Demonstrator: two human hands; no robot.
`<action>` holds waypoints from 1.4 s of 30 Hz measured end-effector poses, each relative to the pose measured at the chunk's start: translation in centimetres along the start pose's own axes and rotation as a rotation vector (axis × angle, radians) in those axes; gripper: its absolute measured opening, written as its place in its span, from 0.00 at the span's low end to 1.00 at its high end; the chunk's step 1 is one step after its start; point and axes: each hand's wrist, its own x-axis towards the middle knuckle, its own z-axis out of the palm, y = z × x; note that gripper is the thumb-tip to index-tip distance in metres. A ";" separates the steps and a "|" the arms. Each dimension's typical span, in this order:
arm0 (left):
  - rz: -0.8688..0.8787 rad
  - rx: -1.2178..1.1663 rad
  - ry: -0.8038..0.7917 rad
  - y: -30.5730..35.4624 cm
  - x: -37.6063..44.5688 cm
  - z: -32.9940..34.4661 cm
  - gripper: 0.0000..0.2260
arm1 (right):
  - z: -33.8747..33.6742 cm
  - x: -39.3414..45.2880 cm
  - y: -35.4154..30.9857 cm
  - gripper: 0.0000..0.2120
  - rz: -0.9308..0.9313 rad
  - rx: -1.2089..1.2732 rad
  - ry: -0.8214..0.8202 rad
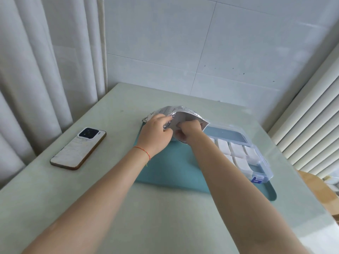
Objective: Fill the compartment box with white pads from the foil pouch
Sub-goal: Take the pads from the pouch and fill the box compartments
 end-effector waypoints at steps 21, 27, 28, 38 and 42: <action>0.081 0.380 -0.012 1.6 -1.2 0.7 0.15 | -6.8 -3.0 1.8 0.04 -0.115 0.042 -0.034; 0.181 0.336 0.082 2.7 -2.0 1.7 0.09 | -9.7 -3.5 2.6 0.05 -0.087 0.022 -0.036; 0.186 0.311 0.083 2.9 -2.2 1.8 0.08 | -10.0 -3.5 2.7 0.04 -0.080 0.018 -0.056; 0.097 0.271 -0.216 3.5 -3.6 3.9 0.17 | -10.4 -3.9 3.7 0.06 -0.073 0.105 -0.115; 0.106 0.306 -0.174 2.9 -3.5 4.6 0.11 | -10.1 -4.1 3.6 0.06 -0.087 0.113 -0.139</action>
